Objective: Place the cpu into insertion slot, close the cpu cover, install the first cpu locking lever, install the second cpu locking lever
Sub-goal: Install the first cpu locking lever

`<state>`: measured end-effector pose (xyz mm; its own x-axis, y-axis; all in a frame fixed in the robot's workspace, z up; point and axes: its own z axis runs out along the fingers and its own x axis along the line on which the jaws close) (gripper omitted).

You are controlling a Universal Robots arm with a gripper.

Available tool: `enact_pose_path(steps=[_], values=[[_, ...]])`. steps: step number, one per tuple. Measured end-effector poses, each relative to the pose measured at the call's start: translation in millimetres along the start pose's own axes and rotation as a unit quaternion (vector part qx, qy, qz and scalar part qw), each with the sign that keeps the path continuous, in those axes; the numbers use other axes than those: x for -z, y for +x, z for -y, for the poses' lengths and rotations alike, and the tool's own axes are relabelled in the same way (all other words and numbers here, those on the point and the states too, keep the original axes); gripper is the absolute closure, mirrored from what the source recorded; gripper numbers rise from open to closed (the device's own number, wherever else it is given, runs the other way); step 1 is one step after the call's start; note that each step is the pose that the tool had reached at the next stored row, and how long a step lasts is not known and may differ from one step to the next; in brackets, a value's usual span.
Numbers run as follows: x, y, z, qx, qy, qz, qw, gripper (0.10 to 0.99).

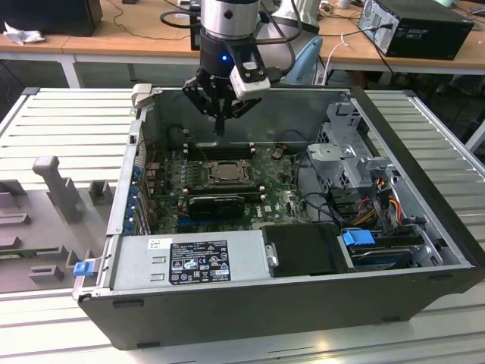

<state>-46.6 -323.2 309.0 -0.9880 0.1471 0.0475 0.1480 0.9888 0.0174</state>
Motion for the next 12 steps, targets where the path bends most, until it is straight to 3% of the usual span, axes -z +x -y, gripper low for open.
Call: enact_pose_path(steps=[7,8,11,12], values=[[-1.4,0.9,0.2,0.039,0.0007,0.0017,0.9993,0.98],[-1.6,1.9,0.4,0.039,-0.0009,0.0021,0.9992,0.98],[-2.1,5.4,0.9,0.041,-0.0174,0.0014,0.999,0.98],[-2.8,6.4,1.1,0.041,-0.0188,0.0026,0.999,0.98]])
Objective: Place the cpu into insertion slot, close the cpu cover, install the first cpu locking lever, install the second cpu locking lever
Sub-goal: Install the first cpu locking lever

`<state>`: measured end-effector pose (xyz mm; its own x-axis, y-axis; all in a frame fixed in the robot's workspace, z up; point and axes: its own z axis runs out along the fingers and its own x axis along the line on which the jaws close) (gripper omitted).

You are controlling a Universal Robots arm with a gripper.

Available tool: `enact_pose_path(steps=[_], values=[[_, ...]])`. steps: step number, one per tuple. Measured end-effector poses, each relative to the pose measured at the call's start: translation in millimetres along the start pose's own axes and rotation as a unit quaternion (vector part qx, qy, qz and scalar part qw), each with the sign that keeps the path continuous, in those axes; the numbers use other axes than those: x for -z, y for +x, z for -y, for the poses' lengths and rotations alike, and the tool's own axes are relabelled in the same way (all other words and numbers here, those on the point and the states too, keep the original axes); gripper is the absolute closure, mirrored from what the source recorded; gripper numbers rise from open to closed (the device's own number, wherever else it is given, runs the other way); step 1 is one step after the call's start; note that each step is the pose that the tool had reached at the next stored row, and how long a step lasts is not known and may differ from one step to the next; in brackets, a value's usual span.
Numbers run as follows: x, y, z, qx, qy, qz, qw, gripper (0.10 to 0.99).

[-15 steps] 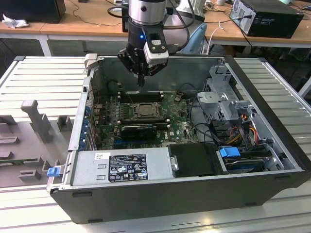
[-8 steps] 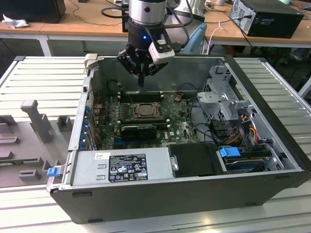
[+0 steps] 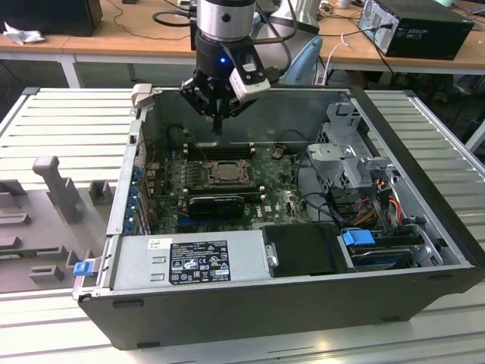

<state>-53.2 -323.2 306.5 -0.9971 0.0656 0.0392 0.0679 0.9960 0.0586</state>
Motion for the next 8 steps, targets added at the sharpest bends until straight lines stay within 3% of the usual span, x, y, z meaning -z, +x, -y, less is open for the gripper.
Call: enact_pose_path(steps=[4,8], values=[[-4.3,9.0,0.9,0.002,-0.0004,0.0082,1.0,0.98],[-16.9,24.9,2.7,0.003,-0.0003,0.0084,1.0,0.98]])
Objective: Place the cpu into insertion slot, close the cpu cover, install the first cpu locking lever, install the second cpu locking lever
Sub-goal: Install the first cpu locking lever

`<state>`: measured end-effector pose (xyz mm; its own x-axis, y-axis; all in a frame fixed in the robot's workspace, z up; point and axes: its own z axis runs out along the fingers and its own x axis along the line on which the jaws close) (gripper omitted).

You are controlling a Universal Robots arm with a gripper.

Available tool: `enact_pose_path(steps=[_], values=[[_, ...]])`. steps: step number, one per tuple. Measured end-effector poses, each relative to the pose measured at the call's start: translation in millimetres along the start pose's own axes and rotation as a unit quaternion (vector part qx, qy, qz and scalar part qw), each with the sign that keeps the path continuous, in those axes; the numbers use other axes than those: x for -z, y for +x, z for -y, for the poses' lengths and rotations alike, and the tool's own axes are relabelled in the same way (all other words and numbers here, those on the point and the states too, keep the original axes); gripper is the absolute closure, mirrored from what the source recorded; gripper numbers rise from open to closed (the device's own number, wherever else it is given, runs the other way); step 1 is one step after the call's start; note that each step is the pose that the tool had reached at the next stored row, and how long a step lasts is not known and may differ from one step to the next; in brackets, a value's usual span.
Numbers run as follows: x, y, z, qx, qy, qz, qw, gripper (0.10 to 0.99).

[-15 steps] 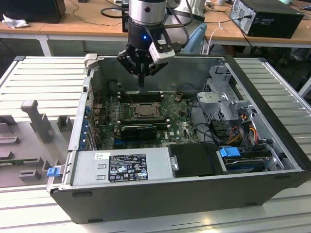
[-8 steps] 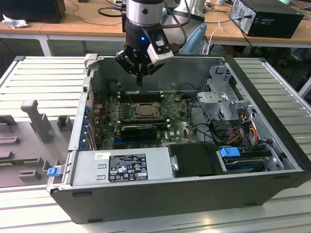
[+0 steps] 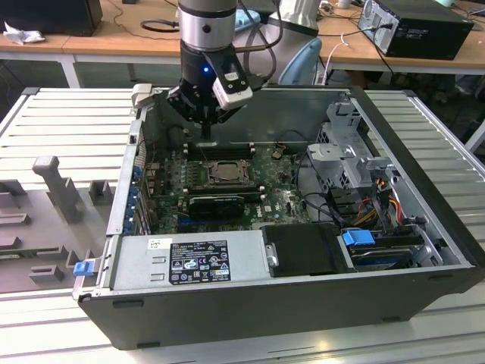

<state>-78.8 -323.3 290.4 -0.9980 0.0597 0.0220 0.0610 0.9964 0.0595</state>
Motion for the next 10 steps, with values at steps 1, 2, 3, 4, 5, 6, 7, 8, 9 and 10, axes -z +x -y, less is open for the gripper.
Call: enact_pose_path(steps=[1,2,3,4,5,6,7,8,9,10], values=[[-1.6,1.4,0.2,0.0,0.0,0.0,1.0,0.98],[-4.0,3.6,0.5,0.0,-0.0001,0.0,1.0,0.98],[-6.0,5.7,0.7,0.001,-0.0001,0.0,1.0,0.98],[-7.9,8.1,1.0,0.001,-0.0001,0.0,1.0,0.98],[-9.6,10.3,1.2,0.001,-0.0001,0.0,1.0,0.98],[-12.7,14.1,1.6,0.002,0.0,-0.0001,1.0,0.98],[-14.6,16.1,1.6,0.002,0.0,-0.0001,1.0,0.98],[-16.4,17.6,1.3,0.002,-0.0001,-0.0001,1.0,0.98],[-17.6,19.6,0.6,0.002,-0.0001,0.0,1.0,0.98],[-18.6,21.7,-0.1,0.002,0.0,-0.0001,1.0,0.98]])
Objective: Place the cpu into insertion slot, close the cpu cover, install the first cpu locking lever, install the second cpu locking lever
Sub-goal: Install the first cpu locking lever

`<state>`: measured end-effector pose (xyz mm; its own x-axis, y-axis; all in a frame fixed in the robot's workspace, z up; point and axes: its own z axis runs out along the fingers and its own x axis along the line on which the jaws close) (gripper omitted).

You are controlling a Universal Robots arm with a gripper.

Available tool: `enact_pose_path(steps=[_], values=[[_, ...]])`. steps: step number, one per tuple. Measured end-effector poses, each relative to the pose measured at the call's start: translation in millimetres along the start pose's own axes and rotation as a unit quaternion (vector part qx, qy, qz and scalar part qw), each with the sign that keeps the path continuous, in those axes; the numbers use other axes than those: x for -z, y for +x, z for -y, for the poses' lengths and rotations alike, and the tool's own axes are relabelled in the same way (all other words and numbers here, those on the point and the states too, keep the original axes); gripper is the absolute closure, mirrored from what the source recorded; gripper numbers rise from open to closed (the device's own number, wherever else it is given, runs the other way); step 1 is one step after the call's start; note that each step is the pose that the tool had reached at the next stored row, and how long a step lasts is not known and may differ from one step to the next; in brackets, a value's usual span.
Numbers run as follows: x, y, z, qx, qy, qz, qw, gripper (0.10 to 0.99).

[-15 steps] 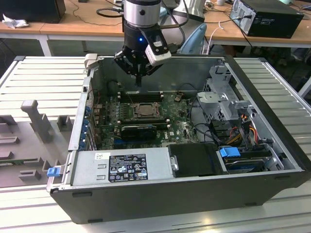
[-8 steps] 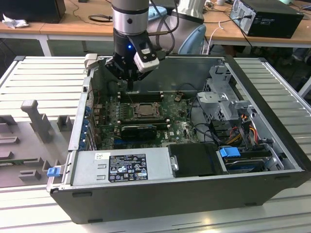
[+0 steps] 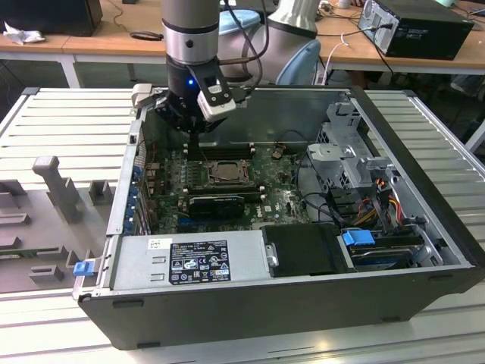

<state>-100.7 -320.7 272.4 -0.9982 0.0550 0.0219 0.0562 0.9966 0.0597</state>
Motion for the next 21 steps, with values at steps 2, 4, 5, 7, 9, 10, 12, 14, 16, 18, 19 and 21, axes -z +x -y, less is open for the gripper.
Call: enact_pose_path(steps=[2,4,5,7,9,10,12,14,16,18,19,21], values=[[-3.4,4.5,-1.4,0.0,0.0,0.0,1.0,0.98],[-6.8,6.2,-4.6,0.0,0.0001,0.0,1.0,0.98],[-8.3,6.8,-7.1,0.0,0.0,0.0,1.0,0.98],[-10.9,8.2,-11.3,0.0,0.0,0.0,1.0,0.98],[-12.8,9.5,-14.1,0.001,-0.0002,0.0,1.0,0.98],[-13.5,9.6,-16.2,0.001,-0.0002,0.0,1.0,0.98],[-14.4,9.8,-20.6,0.001,-0.0002,0.0,1.0,0.98],[-15.1,10.0,-25.5,0.002,-0.0002,-0.0001,1.0,0.98],[-15.6,9.8,-28.1,0.002,-0.0002,-0.0001,1.0,0.98],[-16.0,7.7,-29.0,0.002,-0.0002,-0.0001,1.0,0.98],[-16.1,5.9,-29.1,0.002,-0.0002,-0.0001,1.0,0.98],[-16.3,1.0,-29.3,0.002,-0.0002,-0.0001,1.0,0.98]])
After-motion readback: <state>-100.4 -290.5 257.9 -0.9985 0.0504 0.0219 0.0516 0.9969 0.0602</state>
